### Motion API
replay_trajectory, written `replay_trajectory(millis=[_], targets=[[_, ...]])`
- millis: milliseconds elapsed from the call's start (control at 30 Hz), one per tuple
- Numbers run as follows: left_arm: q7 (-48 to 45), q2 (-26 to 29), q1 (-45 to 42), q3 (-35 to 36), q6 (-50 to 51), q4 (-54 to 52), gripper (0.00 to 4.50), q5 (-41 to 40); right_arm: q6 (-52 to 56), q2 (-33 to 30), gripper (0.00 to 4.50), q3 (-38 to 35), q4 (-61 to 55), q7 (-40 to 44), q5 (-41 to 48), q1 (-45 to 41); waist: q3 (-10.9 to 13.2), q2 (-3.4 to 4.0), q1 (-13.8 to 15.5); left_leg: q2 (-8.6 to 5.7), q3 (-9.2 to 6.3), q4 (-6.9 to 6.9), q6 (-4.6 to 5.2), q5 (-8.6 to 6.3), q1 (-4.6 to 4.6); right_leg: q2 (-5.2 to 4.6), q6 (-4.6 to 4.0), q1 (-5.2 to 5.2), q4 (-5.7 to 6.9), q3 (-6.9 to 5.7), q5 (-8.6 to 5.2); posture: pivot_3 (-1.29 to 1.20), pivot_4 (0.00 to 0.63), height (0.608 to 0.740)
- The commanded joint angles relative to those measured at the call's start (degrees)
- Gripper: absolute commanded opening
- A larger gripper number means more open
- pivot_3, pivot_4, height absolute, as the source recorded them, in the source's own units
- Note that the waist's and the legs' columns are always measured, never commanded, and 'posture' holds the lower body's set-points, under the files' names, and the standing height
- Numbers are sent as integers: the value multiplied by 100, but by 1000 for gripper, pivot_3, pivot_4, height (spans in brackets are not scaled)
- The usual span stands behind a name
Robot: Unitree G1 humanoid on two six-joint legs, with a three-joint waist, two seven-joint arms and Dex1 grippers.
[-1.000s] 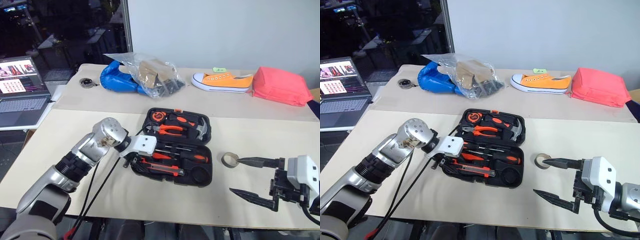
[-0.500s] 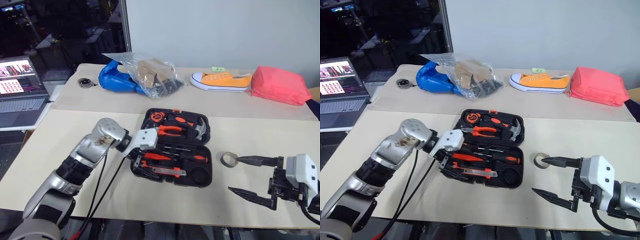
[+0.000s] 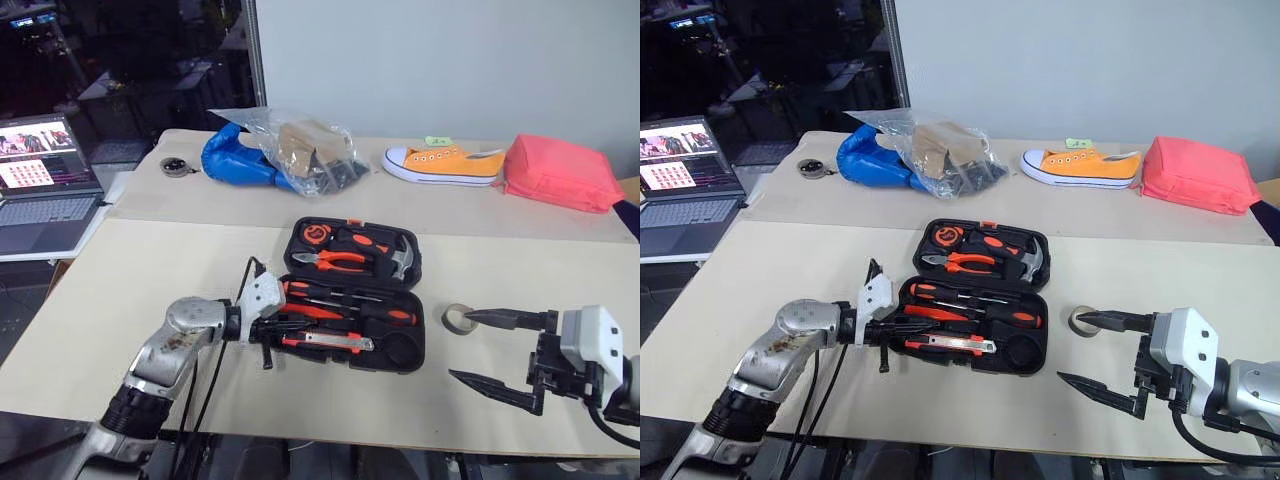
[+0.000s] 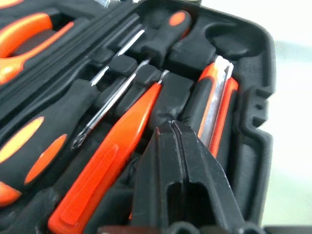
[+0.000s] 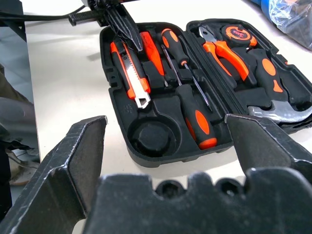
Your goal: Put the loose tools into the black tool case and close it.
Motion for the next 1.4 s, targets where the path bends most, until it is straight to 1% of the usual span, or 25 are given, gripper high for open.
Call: replay_trajectory(millis=[33, 100, 133, 267, 367, 433, 500, 567, 633, 700, 733, 800, 833, 867, 900, 933, 967, 1000, 1067, 1200, 1300, 1333, 1400], targets=[[20, 84, 264, -441, 165, 399, 22, 295, -22, -47, 4500, -217, -57, 69, 75, 58, -2, -1, -6, 1, 1, 0, 0, 0, 11, -1, 2, 13, -3, 0, -3, 0, 150, 740], [-31, 131, 185, -640, -14, 622, 22, 491, -2, -66, 4500, -255, -54, 95, 88, 88, -6, 4, -11, 2, 5, -8, -1, -2, 59, -6, 8, 59, -12, 1, -12, 0, 150, 740], [-67, 136, 165, -725, -27, 734, 22, 534, 12, -74, 4500, -263, -60, 98, 94, 95, -8, 6, -13, 3, 5, -8, -1, -2, 68, -9, 10, 70, -12, 1, -17, 0, 150, 740], [-270, 77, 122, -879, 359, 888, 22, 369, 139, -127, 4500, -285, -71, 76, 116, 138, -37, 29, -30, 6, 9, -9, -1, -2, 84, -9, 7, 88, -12, 8, -19, 0, 150, 740], [-285, -19, -26, -817, 100, 1134, 22, 391, 333, -158, 4500, -228, -110, -25, 113, 145, -50, 36, -24, 6, 9, -11, -2, -2, 90, -9, -15, 99, -15, 8, -34, 0, 150, 740], [-287, -150, -59, -483, -190, 1092, 22, 129, 499, -133, 4500, -130, -117, -302, 45, 43, -58, 48, -14, 5, 10, -11, -2, -2, 92, -10, -14, 102, -24, 5, -33, 0, 150, 740], [-216, -230, -11, -31, -230, 664, 22, -276, 534, -79, 4500, -58, -102, -639, -194, -66, -64, 58, -25, 4, 10, -11, -1, -2, 88, -16, -6, 99, -35, 6, -28, 0, 150, 740], [-61, -199, 86, 300, -433, 135, 22, -423, 935, -239, 4500, 14, -93, -847, -322, -33, -60, 53, -33, 6, 9, -11, -1, -2, 73, -22, 11, 85, -38, 13, -18, 0, 150, 740], [-276, 98, 71, 685, 233, -603, 22, -1146, 1431, -519, 4500, 99, -34, -958, -391, -73, -48, 47, -31, 5, 7, -11, -1, -2, 48, -21, 16, 57, -38, 13, -13, 0, 150, 740], [-368, 378, 13, 1028, 847, -1268, 544, -1855, 1660, -784, 4500, 275, 62, -1185, -739, -236, -21, 12, -30, 12, 7, -12, -1, -2, 32, -12, 14, 39, -36, 7, -11, 0, 150, 740], [-355, 499, -11, 1158, 1067, -1533, 719, -2129, 1735, -884, 4500, 379, 101, -1207, -772, -350, -15, 0, -28, 16, 6, -12, -1, -1, 23, -10, 12, 33, -38, -1, -10, 0, 150, 740], [-180, 719, -105, 1436, 1603, -1999, 1523, -2692, 2101, -1049, 4500, 665, 245, -1219, -635, -725, -9, -1, -28, 20, 3, -17, -1, -2, 21, -13, 12, 33, -46, -2, -11, 0, 150, 740], [-82, 814, -147, 1530, 1815, -2209, 1927, -2904, 2216, -1101, 4240, 834, 364, -1266, -673, -921, -7, -2, -25, 14, 2, -21, 0, -2, 19, -20, 15, 31, -50, 1, -12, 0, 150, 740], [35, 895, -193, 1636, 2027, -2401, 2153, -3138, 2252, -1137, 3974, 1026, 465, -1309, -767, -1115, -7, -3, -26, 10, 1, -22, 1, -3, 18, -23, 20, 32, -50, 1, -15, 0, 150, 740], [169, 972, -242, 1724, 2227, -2588, 2608, -3358, 2256, -1165, 3735, 1231, 552, -1340, -873, -1304, -6, -5, -24, 7, 2, -25, 2, -4, 17, -24, 22, 32, -55, 2, -16, 0, 150, 740], [286, 1037, -287, 1796, 2413, -2733, 2881, -3569, 2283, -1192, 3451, 1419, 620, -1365, -956, -1469, 2, -10, -25, 4, 2, -29, 2, -4, 17, -25, 24, 32, -56, 1, -18, 0, 150, 740], [397, 1107, -329, 1848, 2577, -2858, 3276, -3756, 2364, -1224, 3056, 1629, 705, -1402, -1049, -1661, 7, -13, -24, 4, 2, -31, 2, -4, 15, -24, 24, 30, -56, -1, -18, 0, 150, 740], [488, 1160, -359, 1881, 2697, -2952, 3589, -3898, 2379, -1250, 2983, 1799, 772, -1392, -1123, -1801, 8, -14, -24, 4, 2, -31, 2, -4, 10, -22, 24, 25, -56, -3, -18, 0, 150, 740], [683, 1203, -413, 1914, 2841, -3075, 3589, -4095, 2464, -1319, 2983, 2115, 891, -1309, -1218, -2036, 9, -13, -24, 3, 1, -32, 2, -4, -2, -19, 23, 8, -55, -4, -17, 0, 150, 740], [963, 1256, -436, 1908, 2928, -3261, 3589, -4287, 2619, -1322, 2983, 2861, 1346, -1405, -1662, -2678, 10, -13, -16, 0, 1, -32, 2, -3, -23, -16, 16, -17, -51, -3, -13, 0, 150, 740], [955, 1343, -262, 1968, 2861, -3317, 3589, -4308, 2854, -1211, 2983, 3343, 1656, -1513, -1947, -3121, 10, -13, -31, -4, 1, -31, 1, -3, -34, -15, -2, -34, -47, 1, -2, 0, 150, 740], [965, 1362, -235, 1966, 2844, -3335, 3665, -4313, 2928, -1185, 2472, 3460, 1734, -1526, -2015, -3236, 10, -13, -38, -4, 2, -32, 2, -3, -36, -13, -6, -39, -47, 2, 0, 0, 150, 740], [969, 1407, -201, 1975, 2815, -3364, 3665, -4335, 2969, -1188, 1960, 3709, 1822, -1541, -2234, -3410, 10, -13, -30, -2, 2, -34, 1, -3, -37, -10, -10, -43, -46, 1, 2, 0, 150, 740]])
